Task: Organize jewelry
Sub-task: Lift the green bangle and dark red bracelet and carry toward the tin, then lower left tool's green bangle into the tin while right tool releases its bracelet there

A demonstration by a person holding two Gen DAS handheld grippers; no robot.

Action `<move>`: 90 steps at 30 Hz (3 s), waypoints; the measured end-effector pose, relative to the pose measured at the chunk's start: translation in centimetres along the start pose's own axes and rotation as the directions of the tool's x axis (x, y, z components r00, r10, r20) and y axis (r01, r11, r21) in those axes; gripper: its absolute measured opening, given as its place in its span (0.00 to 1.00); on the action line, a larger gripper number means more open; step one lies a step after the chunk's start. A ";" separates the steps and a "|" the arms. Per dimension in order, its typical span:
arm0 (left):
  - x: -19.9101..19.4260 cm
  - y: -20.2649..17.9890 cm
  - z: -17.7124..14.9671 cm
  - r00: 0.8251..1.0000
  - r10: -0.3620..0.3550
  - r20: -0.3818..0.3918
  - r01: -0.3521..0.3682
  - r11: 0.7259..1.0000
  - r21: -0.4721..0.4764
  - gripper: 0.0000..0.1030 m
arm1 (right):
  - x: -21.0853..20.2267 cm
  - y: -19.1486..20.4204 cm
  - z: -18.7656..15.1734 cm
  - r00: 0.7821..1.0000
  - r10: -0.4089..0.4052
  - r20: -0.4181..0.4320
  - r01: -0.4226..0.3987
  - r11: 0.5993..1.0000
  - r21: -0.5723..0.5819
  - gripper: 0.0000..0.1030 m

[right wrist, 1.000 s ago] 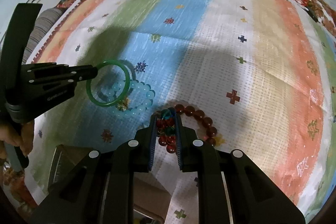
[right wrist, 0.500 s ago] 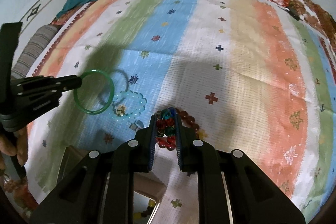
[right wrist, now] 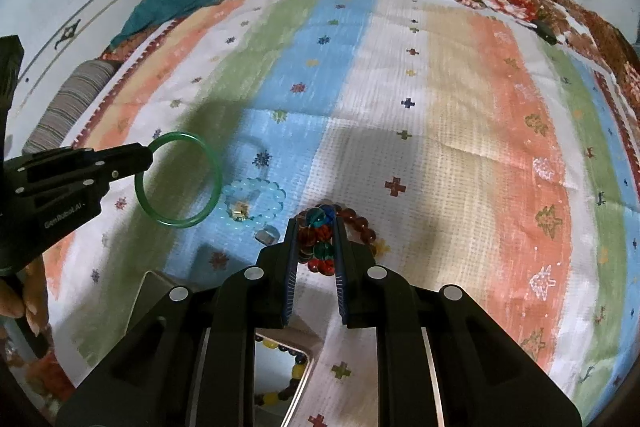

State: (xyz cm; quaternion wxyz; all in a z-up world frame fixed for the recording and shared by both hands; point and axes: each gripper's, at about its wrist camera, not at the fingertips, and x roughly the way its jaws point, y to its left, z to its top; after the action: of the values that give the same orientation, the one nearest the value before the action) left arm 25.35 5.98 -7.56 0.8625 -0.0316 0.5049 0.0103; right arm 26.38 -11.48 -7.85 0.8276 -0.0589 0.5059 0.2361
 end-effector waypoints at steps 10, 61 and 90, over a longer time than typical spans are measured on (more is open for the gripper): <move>-2.7 -1.2 -0.9 0.999 -0.030 0.040 0.029 0.999 0.014 0.08 | -1.7 0.7 -0.8 0.999 -0.018 0.029 0.018 1.000 -0.016 0.17; -8.5 -2.6 -7.4 0.998 -0.033 0.052 0.033 0.999 0.000 0.38 | -6.9 3.1 -6.7 0.999 -0.009 0.051 0.010 1.000 -0.030 0.38; -7.0 -1.2 -5.4 0.999 0.007 0.044 -0.006 1.000 -0.026 0.49 | -6.1 0.4 -4.5 0.999 -0.014 0.045 0.013 1.000 0.023 0.60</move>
State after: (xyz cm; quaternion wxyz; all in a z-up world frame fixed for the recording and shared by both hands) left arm 17.27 4.54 -4.01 0.8730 -0.0406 0.4856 0.0204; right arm 20.23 -14.69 -4.65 0.8409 -0.0477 0.4893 0.2262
